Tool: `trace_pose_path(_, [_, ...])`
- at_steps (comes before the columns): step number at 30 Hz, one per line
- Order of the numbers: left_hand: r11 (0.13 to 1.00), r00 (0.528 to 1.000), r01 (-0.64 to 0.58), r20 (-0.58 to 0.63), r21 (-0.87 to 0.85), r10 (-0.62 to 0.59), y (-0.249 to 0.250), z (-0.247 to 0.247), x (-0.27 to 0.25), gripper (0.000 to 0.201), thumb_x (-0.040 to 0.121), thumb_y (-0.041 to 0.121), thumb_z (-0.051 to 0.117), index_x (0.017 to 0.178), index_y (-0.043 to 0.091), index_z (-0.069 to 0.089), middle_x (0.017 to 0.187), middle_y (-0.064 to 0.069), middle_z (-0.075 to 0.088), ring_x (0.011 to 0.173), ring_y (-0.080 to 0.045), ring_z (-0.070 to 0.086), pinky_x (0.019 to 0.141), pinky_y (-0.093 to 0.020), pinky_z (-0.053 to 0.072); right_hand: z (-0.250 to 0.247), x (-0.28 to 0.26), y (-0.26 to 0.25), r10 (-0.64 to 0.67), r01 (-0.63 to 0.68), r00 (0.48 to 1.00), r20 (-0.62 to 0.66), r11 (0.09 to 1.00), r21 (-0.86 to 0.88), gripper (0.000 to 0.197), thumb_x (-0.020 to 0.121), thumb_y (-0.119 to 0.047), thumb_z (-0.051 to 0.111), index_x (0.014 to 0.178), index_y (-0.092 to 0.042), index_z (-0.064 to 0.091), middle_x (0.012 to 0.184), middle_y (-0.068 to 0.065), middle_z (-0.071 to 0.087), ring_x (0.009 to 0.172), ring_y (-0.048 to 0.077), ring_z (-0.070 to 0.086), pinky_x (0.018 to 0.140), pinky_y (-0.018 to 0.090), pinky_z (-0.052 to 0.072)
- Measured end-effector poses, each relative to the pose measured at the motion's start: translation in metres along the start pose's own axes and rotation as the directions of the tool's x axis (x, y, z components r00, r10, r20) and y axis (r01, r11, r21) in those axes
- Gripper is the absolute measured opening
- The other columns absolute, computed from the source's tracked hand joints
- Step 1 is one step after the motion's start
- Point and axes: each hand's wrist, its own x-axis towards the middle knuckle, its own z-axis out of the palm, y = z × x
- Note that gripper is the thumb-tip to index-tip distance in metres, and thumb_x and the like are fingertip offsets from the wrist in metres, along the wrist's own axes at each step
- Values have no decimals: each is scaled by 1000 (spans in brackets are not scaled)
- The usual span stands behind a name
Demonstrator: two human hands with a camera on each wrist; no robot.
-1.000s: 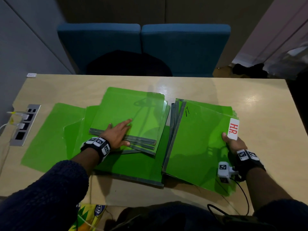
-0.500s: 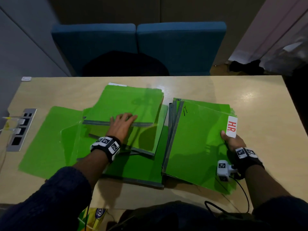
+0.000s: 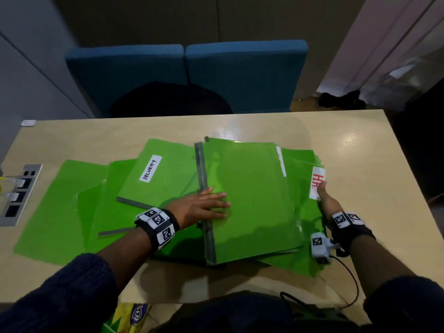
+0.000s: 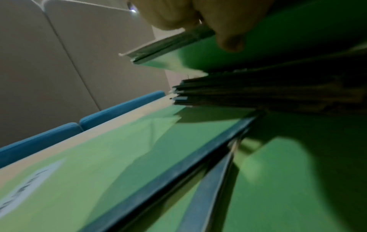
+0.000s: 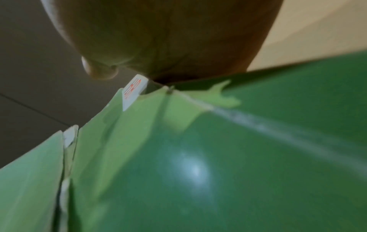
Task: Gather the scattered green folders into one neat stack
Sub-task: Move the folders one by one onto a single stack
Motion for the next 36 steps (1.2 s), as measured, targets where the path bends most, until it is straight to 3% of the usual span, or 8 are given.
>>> trace_pose_path(4, [837, 840, 543, -40, 71, -542, -1, 4, -10, 110, 61, -14, 74, 149, 29, 25, 163, 3, 3, 145, -30, 23, 113, -47, 20, 6, 1, 3, -130, 135, 990, 48, 980, -143, 142, 46, -106, 11, 140, -7, 49, 121, 25, 59, 89, 28, 55, 81, 35, 37])
trace_pose_path(7, [345, 354, 822, -68, -453, -933, 3, -1, -4, 73, 89, 3, 58, 151, 16, 24, 156, -8, 29, 129, -31, 48, 107, -44, 42, 9, -4, 6, -149, 147, 989, -14, 986, -77, 116, 62, -98, 21, 126, -7, 56, 105, 19, 61, 74, 23, 53, 66, 30, 37])
trace_pose_path(9, [65, 227, 793, 196, -605, -954, 12, -3, 13, 62, 97, 33, 51, 150, 16, 24, 150, -9, 41, 122, -29, 54, 102, -41, 44, 11, -4, 7, -176, 174, 984, -32, 983, -64, 112, 55, -101, 20, 112, -12, 57, 95, 15, 63, 66, 20, 51, 58, 27, 35])
trace_pose_path(13, [89, 282, 799, 238, -595, -929, 28, 6, 59, 70, 88, 33, 65, 146, 14, 29, 145, -11, 46, 124, -30, 52, 101, -41, 46, 10, 0, 8, -197, 197, 980, 9, 980, -20, 62, 92, -68, 39, 107, -11, 56, 90, 13, 61, 65, 19, 50, 58, 27, 35])
trace_pose_path(23, [216, 395, 824, 258, -524, -882, 43, 14, 95, 67, 94, 34, 56, 151, 19, 25, 154, -7, 32, 138, -26, 37, 112, -38, 30, 12, 2, 18, -227, 227, 974, 5, 973, 31, 46, 83, -56, 68, 102, -14, 64, 91, 9, 70, 73, 27, 63, 61, 29, 47])
trace_pose_path(25, [131, 247, 833, 150, -538, -957, 34, 15, 76, 64, 94, 32, 57, 150, 16, 29, 157, -8, 26, 140, -28, 33, 116, -40, 28, 11, 0, 17, -229, 229, 973, 5, 973, 25, 48, 82, -56, 70, 104, -14, 65, 92, 9, 71, 74, 26, 63, 59, 28, 46])
trace_pose_path(30, [-537, -535, 677, 164, -503, -829, 13, 19, -1, 82, 80, 35, 71, 142, 0, 31, 145, -20, 28, 132, -40, 34, 109, -45, 34, 13, 1, 18, -202, 203, 979, -18, 979, 16, 58, 77, -63, 70, 103, -11, 64, 92, 11, 69, 67, 25, 59, 58, 29, 45])
trace_pose_path(36, [-650, -600, 725, 254, -229, -759, 7, 40, -37, 122, 65, 74, 67, 150, 4, 16, 155, -20, 13, 143, -37, 17, 114, -47, 23, 13, -2, 15, -217, 218, 976, -21, 976, 6, 57, 82, -58, 68, 107, -8, 63, 91, 12, 67, 68, 24, 58, 56, 27, 41])
